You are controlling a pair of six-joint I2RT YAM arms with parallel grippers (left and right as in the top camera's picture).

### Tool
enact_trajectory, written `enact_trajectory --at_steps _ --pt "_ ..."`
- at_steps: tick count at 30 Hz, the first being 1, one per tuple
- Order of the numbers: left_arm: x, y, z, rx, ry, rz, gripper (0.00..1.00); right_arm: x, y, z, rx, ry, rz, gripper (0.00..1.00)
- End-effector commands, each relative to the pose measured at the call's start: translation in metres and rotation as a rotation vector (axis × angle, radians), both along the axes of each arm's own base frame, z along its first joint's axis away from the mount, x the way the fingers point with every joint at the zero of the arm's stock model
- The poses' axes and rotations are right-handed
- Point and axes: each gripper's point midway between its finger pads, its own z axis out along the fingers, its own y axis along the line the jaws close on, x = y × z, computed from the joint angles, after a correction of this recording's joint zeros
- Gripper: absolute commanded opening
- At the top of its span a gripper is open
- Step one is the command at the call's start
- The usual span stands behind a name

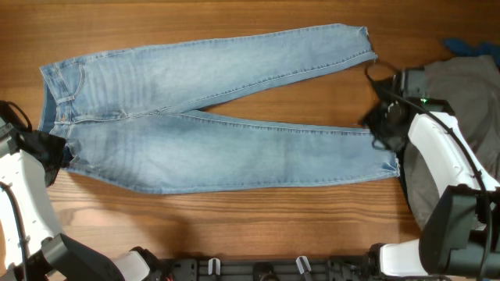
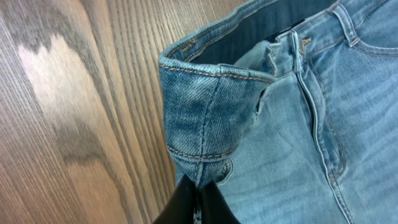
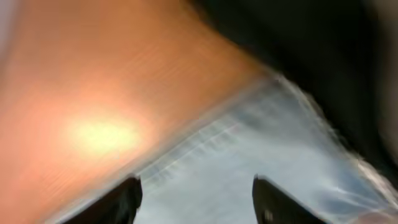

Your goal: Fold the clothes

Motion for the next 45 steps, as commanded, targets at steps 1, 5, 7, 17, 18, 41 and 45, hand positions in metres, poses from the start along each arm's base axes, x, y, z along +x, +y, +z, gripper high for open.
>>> enact_trajectory --at_steps 1,5,7,17,18,41,45 --pt "0.005 0.001 0.003 0.007 -0.010 -0.023 0.04 0.055 0.040 0.041 0.159 -0.304 0.224 0.62" --pt "0.005 0.001 0.003 0.005 -0.007 -0.023 0.04 0.092 0.043 0.060 0.168 -0.476 0.249 0.65" --pt "0.005 0.001 0.003 0.005 -0.007 -0.023 0.04 0.103 0.039 0.060 0.161 -0.507 0.217 0.69" --pt "0.005 0.001 0.003 0.005 -0.007 -0.023 0.04 0.138 0.034 -0.010 0.200 -0.496 0.139 0.70" --pt "0.005 0.001 0.003 0.005 -0.008 -0.023 0.04 0.141 0.034 -0.015 0.199 -0.500 0.139 0.70" --pt "0.003 0.002 0.003 0.014 0.001 -0.020 0.04 0.183 -0.001 -0.040 0.099 -0.662 -0.049 0.56" --pt "0.003 0.002 0.003 0.012 0.003 -0.020 0.04 0.185 -0.003 -0.036 0.109 -0.683 -0.078 0.50"
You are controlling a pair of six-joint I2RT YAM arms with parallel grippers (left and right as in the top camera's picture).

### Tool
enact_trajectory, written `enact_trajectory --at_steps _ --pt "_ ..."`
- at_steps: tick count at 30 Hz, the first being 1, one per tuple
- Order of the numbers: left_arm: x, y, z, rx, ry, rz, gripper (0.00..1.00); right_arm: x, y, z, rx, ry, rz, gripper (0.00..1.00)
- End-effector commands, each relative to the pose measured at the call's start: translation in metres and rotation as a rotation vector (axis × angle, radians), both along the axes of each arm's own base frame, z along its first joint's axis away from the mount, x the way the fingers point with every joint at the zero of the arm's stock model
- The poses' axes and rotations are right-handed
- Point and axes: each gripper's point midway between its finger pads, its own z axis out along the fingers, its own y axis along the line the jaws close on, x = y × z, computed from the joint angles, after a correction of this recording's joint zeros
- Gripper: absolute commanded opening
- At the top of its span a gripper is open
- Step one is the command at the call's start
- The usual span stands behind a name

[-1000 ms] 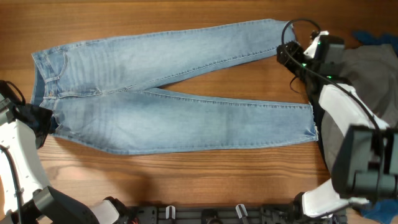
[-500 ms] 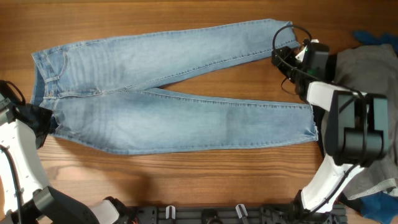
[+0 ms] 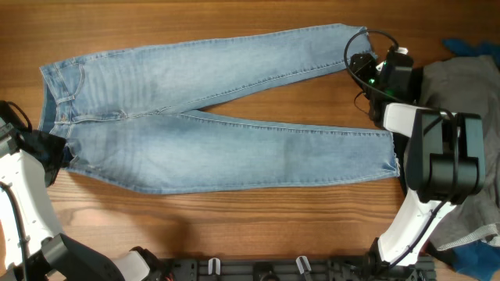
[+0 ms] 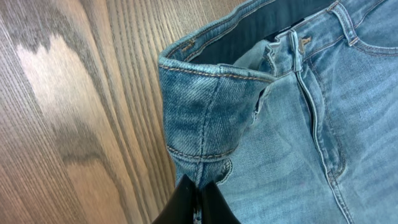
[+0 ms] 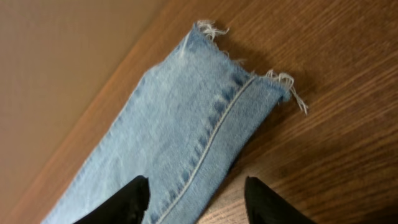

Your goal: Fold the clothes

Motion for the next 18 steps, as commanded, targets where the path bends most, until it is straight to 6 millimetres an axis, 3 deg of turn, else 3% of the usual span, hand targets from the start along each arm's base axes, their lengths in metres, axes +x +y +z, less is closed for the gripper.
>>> enact_trajectory --at_steps 1,16,18 --pt "0.002 0.002 0.003 0.014 0.005 -0.019 0.04 0.002 -0.007 -0.011 0.016 0.012 -0.058 0.50" --pt "0.001 0.001 0.002 0.009 0.010 -0.018 0.04 0.007 -0.008 -0.033 0.047 0.025 -0.085 0.50" --pt "0.001 0.001 0.002 0.009 0.010 -0.018 0.04 0.010 -0.008 -0.029 0.046 0.013 -0.086 0.42"
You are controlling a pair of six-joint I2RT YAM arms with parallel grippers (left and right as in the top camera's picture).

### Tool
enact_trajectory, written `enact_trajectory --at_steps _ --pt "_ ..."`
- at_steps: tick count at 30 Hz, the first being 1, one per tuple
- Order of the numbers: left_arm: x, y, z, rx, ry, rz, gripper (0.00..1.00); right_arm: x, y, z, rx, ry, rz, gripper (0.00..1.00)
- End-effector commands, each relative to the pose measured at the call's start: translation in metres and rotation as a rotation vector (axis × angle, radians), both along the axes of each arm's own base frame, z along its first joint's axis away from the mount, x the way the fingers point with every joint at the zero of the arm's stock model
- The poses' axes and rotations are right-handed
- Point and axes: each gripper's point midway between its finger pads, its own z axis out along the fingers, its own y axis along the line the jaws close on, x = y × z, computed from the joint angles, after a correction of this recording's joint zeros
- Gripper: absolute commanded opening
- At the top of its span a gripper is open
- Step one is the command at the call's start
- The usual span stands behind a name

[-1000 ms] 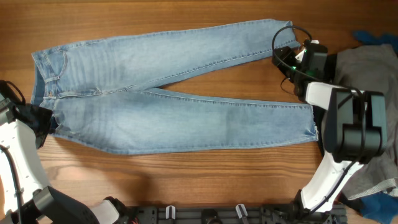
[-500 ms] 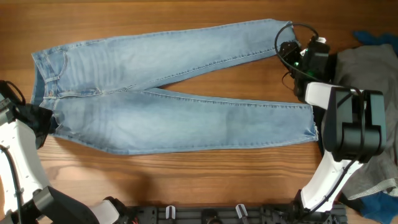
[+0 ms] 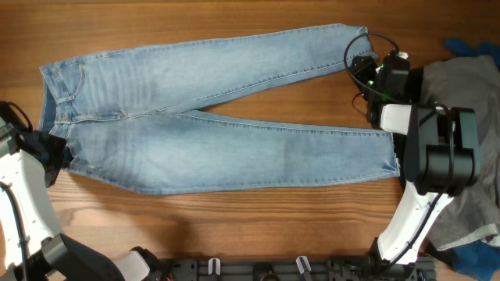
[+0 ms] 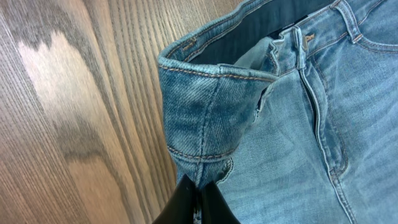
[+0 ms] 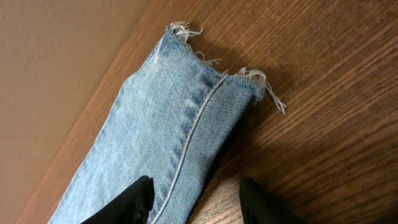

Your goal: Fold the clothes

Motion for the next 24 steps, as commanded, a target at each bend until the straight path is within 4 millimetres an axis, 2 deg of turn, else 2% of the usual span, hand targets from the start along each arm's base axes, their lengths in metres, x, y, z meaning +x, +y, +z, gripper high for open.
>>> enact_trajectory --at_steps 1,3,4,7,10,13,16,18,21,24 --pt "0.003 0.002 0.003 0.014 0.003 -0.018 0.04 0.009 -0.003 -0.007 0.005 0.001 -0.024 0.34" --pt "0.003 0.002 0.003 0.014 0.003 -0.018 0.04 0.013 -0.003 -0.002 0.005 -0.012 -0.024 0.11" --pt "0.003 0.002 0.003 0.014 0.003 -0.018 0.04 0.015 -0.003 0.000 0.005 -0.018 -0.021 0.04" --pt "0.002 0.002 0.003 0.013 0.005 -0.018 0.04 0.016 0.001 0.002 0.018 -0.022 0.002 0.04" --pt "0.002 0.002 0.003 0.012 0.006 -0.019 0.04 0.008 0.009 -0.010 0.045 0.037 0.037 0.04" --pt "0.001 0.004 0.003 0.024 0.014 -0.017 0.04 -0.014 0.013 -0.037 0.042 0.175 0.062 0.04" --pt "-0.008 0.016 0.006 0.092 0.062 0.014 0.04 -0.047 0.017 -0.068 0.022 0.356 0.105 0.04" --pt "-0.011 0.019 0.006 0.105 0.073 0.023 0.04 -0.062 0.021 -0.076 0.019 0.424 0.140 0.04" --pt "-0.011 0.018 0.006 0.104 0.072 0.022 0.04 -0.074 0.026 -0.077 0.026 0.470 0.179 0.04" --pt "-0.011 0.018 0.006 0.104 0.072 0.023 0.04 -0.070 0.026 -0.065 0.036 0.450 0.171 0.04"
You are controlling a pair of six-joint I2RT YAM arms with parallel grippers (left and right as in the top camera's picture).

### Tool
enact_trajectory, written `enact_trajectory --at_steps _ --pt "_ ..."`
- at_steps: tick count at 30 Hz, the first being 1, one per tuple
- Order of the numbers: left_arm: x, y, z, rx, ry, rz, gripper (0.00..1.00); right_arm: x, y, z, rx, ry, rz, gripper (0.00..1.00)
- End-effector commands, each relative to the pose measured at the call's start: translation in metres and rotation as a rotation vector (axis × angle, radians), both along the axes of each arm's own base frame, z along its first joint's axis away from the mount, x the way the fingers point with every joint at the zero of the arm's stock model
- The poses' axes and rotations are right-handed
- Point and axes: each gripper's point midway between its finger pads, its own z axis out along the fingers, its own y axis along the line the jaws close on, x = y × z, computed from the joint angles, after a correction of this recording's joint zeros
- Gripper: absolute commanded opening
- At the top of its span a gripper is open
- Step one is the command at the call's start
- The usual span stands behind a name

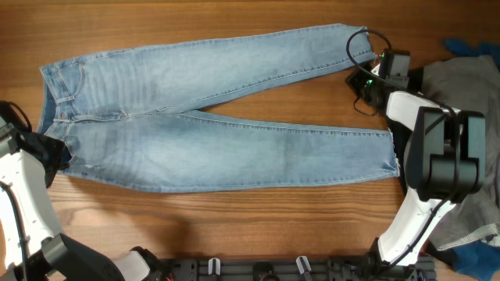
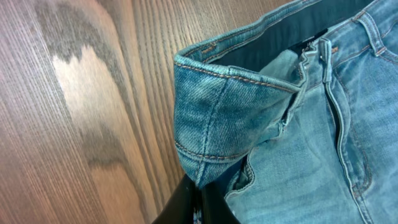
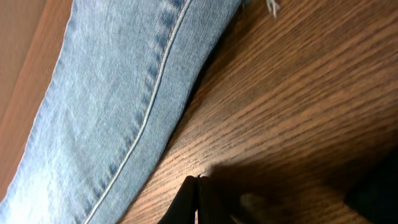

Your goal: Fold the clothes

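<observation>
Light blue jeans lie flat on the wooden table, waist at the left, both legs running right. My left gripper is at the waist's near corner; in the left wrist view it is shut on the folded-up waistband corner. My right gripper sits just below the upper leg's frayed hem. The right wrist view shows it shut with nothing in it, over bare wood beside the leg's side seam.
A grey garment lies heaped at the right edge of the table, behind the right arm, with a blue cloth at its far end. Black frame parts run along the table's near edge.
My right gripper was open next to the upper leg's frayed hem; now it is shut on nothing, over the wood beside that leg. The left gripper keeps the waistband corner, shifted slightly.
My right gripper was open by the lower leg's hem. Then it stood open at the upper leg's frayed hem, then closer to it. Now it is shut beside that leg, holding no cloth. The left gripper stayed shut on the waistband corner throughout.
</observation>
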Motion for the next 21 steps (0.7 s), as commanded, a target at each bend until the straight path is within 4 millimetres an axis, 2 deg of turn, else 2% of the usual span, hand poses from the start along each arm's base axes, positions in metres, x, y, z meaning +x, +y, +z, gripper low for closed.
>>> enact_trajectory --at_steps 1,5,8,9,12,15,20,21 --pt "-0.001 0.008 0.004 0.039 0.021 0.001 0.04 -0.034 0.003 -0.043 -0.002 0.132 0.018 0.04" --pt "-0.002 0.008 0.004 0.039 0.021 0.001 0.04 -0.015 -0.002 -0.030 -0.025 0.041 -0.004 0.05" --pt "-0.001 0.008 0.004 0.040 0.021 0.001 0.04 -0.003 -0.009 -0.022 -0.028 -0.015 -0.058 0.39" --pt "-0.001 0.008 0.004 0.039 0.021 0.001 0.04 0.001 -0.009 -0.019 -0.029 -0.037 -0.057 0.44" --pt "-0.001 0.008 0.004 0.039 0.021 0.001 0.04 0.008 -0.011 -0.019 -0.036 -0.069 -0.065 0.47" --pt "-0.001 0.008 0.004 0.040 0.021 0.001 0.04 0.009 -0.015 -0.028 -0.038 -0.064 -0.103 0.51" --pt "-0.002 0.008 0.004 0.038 0.022 0.001 0.04 0.016 -0.016 -0.042 -0.003 -0.094 -0.142 0.52" --pt "-0.002 0.007 0.004 0.036 0.025 0.001 0.04 0.018 -0.016 -0.045 0.014 -0.099 -0.153 0.49"
